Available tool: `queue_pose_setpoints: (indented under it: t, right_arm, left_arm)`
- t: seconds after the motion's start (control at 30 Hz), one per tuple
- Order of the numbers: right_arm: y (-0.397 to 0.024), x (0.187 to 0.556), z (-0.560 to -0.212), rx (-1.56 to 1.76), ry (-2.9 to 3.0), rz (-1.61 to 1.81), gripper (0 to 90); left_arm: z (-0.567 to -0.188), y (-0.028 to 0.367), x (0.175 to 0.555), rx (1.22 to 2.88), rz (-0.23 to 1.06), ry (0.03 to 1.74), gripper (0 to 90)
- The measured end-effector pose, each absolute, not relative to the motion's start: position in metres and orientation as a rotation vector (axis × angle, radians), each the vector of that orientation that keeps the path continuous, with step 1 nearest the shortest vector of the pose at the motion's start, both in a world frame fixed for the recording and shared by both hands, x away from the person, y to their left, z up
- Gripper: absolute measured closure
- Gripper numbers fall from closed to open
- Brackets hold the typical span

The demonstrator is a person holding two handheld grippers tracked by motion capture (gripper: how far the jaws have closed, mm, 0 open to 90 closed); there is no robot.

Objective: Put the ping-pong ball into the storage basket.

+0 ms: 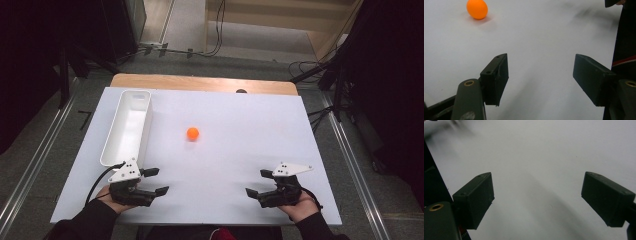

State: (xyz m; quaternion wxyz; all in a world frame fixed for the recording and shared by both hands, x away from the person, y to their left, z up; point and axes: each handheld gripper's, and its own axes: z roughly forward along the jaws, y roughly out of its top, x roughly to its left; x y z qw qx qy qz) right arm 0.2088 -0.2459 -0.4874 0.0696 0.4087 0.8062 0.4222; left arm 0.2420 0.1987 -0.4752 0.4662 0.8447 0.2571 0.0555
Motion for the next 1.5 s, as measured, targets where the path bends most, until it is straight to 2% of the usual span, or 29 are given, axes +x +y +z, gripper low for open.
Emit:
queue_pose_setpoints:
  t: [0.33, 0.57, 1.5]
  right_arm:
    - [-0.2458, 0.2072, -0.4883, 1.238, 2.426, 1.259, 9.8]
    - [-0.2436, 0.2072, -0.4919, 1.228, 2.481, 1.196, 9.8]
    - [-0.2433, 0.2082, -0.4928, 1.225, 2.481, 1.190, 9.8]
  left_arm:
    - [-0.4756, 0.1972, 0.2438, 2.077, 0.124, 0.634, 28.9]
    - [-0.4779, 0.1941, 0.2455, 2.160, 0.124, 0.659, 29.0]
    - [-0.4772, 0.1928, 0.2487, 2.188, 0.085, 0.680, 25.7]
